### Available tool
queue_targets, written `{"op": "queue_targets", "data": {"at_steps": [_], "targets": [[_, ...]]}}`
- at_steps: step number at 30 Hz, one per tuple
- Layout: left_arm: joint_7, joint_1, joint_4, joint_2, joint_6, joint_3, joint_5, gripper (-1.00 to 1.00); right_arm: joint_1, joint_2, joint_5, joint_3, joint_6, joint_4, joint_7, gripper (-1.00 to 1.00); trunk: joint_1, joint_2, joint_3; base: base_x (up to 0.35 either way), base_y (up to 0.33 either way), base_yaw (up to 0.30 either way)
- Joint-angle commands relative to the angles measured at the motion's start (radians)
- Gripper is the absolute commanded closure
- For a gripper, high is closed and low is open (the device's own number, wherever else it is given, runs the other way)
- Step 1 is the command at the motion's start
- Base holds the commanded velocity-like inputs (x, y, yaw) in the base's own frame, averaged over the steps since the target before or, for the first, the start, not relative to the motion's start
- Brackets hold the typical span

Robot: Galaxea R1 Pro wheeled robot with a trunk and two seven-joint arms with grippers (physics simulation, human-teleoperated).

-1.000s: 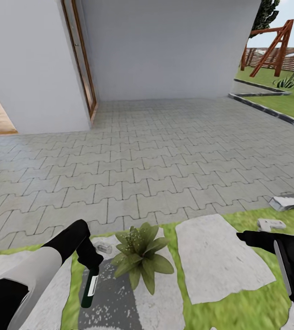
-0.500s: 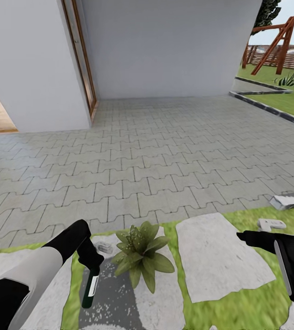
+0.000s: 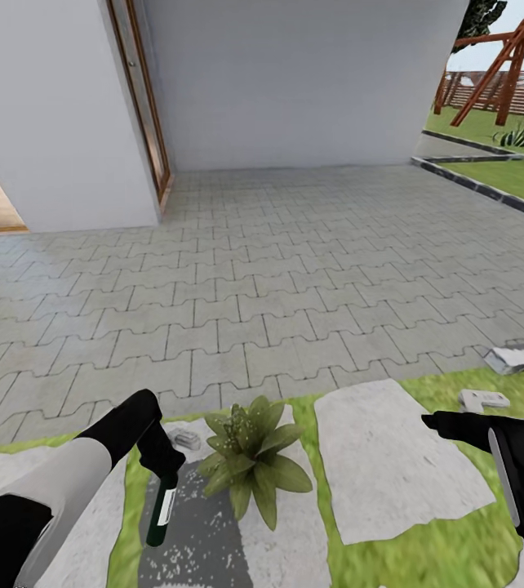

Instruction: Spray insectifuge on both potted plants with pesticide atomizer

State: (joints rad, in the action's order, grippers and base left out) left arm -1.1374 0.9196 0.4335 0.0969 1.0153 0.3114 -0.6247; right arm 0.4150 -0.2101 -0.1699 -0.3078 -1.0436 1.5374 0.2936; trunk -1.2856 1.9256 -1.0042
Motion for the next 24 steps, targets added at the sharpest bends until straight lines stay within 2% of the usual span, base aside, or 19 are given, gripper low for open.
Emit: {"op": "queue_targets", "data": {"at_steps": [1, 10, 16, 24], "targets": [[-0.01, 0.001, 0.003, 0.0, 0.006, 0.002, -0.008, 1.0, 0.001, 0.0, -0.011, -0.001, -0.004, 0.001, 0.01, -1.0, 0.0, 0.0, -0.001, 0.07, 0.0, 0.0], [-0.01, 0.002, 0.004, 0.0, 0.006, 0.003, -0.008, 1.0, 0.001, 0.0, -0.01, -0.001, -0.004, 0.0, 0.01, -1.0, 0.0, 0.0, -0.001, 0.022, -0.015, 0.005], [-0.01, 0.002, 0.004, 0.0, 0.006, 0.003, -0.008, 1.0, 0.001, 0.0, -0.01, -0.001, -0.004, 0.0, 0.01, -1.0, 0.0, 0.0, -0.001, 0.001, -0.263, 0.149], [-0.01, 0.001, 0.004, 0.0, 0.006, 0.003, -0.007, 1.0, 0.001, 0.0, -0.01, -0.001, -0.004, 0.0, 0.009, -1.0, 0.0, 0.0, -0.001, 0.0, -0.234, 0.025]]}}
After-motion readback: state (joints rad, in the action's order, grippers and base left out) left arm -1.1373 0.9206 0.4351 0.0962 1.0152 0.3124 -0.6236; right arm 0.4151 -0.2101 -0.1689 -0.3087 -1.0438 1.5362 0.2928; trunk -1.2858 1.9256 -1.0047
